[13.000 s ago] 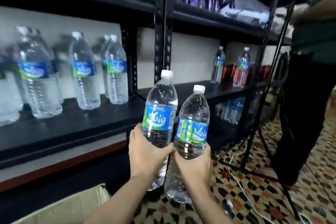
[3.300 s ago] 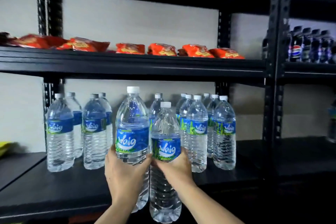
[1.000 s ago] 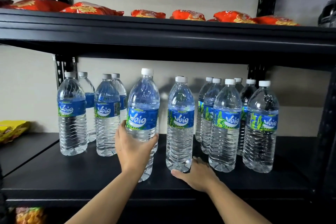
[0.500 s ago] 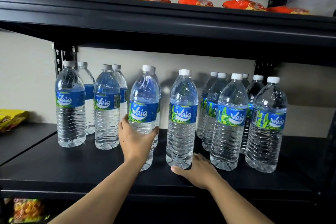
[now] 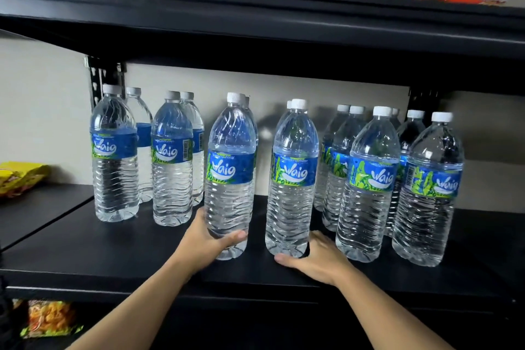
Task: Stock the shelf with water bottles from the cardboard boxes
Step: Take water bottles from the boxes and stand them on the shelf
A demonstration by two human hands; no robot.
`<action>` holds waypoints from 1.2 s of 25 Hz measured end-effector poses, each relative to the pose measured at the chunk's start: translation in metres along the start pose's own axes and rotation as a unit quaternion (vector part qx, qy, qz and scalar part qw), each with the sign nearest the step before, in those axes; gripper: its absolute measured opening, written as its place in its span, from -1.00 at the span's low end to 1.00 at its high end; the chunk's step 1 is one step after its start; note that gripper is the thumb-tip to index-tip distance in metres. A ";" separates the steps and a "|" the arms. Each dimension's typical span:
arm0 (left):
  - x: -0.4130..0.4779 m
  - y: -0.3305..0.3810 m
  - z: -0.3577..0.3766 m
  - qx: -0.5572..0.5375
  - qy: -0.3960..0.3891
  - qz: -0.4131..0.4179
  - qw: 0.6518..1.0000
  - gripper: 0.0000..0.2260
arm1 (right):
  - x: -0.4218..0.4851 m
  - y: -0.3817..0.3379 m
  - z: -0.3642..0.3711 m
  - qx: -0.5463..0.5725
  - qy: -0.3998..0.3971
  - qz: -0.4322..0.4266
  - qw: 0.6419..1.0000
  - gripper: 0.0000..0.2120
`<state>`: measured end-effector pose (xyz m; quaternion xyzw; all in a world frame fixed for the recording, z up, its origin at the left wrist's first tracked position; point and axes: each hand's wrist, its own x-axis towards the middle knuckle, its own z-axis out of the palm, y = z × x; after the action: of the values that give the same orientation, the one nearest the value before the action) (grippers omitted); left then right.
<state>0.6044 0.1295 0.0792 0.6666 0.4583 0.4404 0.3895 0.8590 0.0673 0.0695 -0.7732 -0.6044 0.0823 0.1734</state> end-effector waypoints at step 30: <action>0.000 0.007 0.008 0.081 0.051 -0.016 0.995 -0.31 | -0.021 -0.010 -0.012 0.083 0.029 -0.010 0.996 -0.22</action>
<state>0.6141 0.1266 0.0826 0.6651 0.5226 0.4288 0.3172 0.8487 0.0468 0.0820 -0.7522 -0.5979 0.1076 0.2552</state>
